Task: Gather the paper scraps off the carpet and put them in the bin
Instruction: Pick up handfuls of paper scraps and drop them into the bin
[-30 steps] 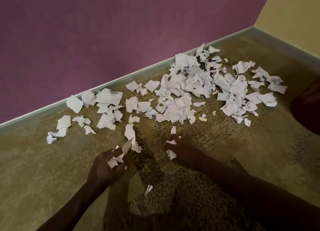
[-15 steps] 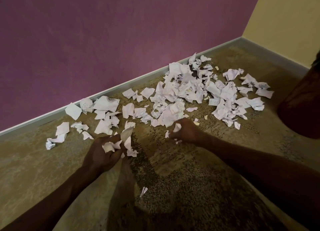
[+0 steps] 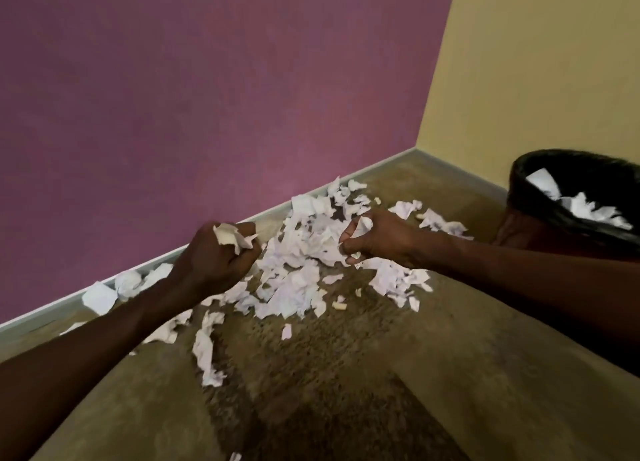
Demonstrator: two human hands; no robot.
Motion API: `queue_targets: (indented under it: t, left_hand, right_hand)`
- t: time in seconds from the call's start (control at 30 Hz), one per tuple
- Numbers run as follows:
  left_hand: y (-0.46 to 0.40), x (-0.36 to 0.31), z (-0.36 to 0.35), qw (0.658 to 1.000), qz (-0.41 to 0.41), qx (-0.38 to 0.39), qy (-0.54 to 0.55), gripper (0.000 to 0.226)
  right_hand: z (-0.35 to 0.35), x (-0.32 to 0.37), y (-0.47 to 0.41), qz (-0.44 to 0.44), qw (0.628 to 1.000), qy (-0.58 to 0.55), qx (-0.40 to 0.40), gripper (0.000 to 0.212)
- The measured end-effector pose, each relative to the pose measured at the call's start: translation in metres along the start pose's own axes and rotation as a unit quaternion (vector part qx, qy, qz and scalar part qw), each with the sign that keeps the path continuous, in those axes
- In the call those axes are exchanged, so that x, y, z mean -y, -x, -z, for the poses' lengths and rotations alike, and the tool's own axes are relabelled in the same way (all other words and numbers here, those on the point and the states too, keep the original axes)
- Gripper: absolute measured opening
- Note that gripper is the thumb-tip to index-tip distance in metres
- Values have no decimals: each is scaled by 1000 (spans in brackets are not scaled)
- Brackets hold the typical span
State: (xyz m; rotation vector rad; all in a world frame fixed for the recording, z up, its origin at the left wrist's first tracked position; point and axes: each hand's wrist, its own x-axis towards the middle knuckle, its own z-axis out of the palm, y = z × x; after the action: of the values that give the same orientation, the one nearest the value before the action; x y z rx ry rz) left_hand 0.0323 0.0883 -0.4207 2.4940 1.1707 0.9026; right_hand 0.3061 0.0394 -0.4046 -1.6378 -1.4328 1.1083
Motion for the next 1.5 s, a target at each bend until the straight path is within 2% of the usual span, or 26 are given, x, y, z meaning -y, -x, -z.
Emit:
queue_targets:
  t: [0.13, 0.27, 0.37, 0.47, 0.7, 0.83, 1.0, 1.1, 1.17, 1.27, 1.37, 1.43, 1.5]
  left_hand:
    - [-51, -54, -8, 998, -54, -4, 37, 57]
    - [-101, -98, -32, 989, -108, -21, 94, 39]
    - [-131, -138, -61, 985, -114, -29, 127, 37]
    - [-155, -177, -93, 981, -92, -30, 169, 41]
    - [-213, -287, -181, 956, -14, 0, 292, 35]
    - [-241, -343, -225, 935, 35, 54, 349, 31]
    - [-265, -383, -282, 916, 93, 149, 360, 30]
    - [-269, -395, -307, 919, 91, 252, 289, 34]
    - [-271, -396, -322, 909, 81, 316, 259, 46]
    - [-269, -395, -337, 893, 81, 365, 249, 81]
    - [-268, -392, -342, 898, 88, 344, 259, 88]
    - [-268, -390, -339, 915, 77, 297, 261, 71]
    - [-269, -389, -332, 940, 61, 246, 228, 55]
  right_hand:
    - [52, 10, 10, 26, 997, -32, -63, 13]
    - [102, 6, 23, 34, 992, -37, -114, 15]
    - [143, -3, 34, 42, 985, -31, -162, 15]
    - [180, -8, 50, 39, 975, -37, -216, 21]
    - [274, -30, 83, 19, 939, -39, -341, 3]
    - [323, -57, 88, -29, 919, 0, -393, 8]
    - [366, -94, 92, -91, 904, 51, -415, 3]
    - [376, -115, 94, -139, 903, 73, -401, 9]
    - [376, -123, 94, -184, 909, 87, -364, 6]
    - [375, -134, 90, -221, 923, 71, -306, 3]
    - [376, -139, 88, -233, 926, 92, -283, 15]
    - [375, -139, 88, -230, 926, 107, -279, 14]
    - [375, -138, 87, -228, 915, 171, -286, 15]
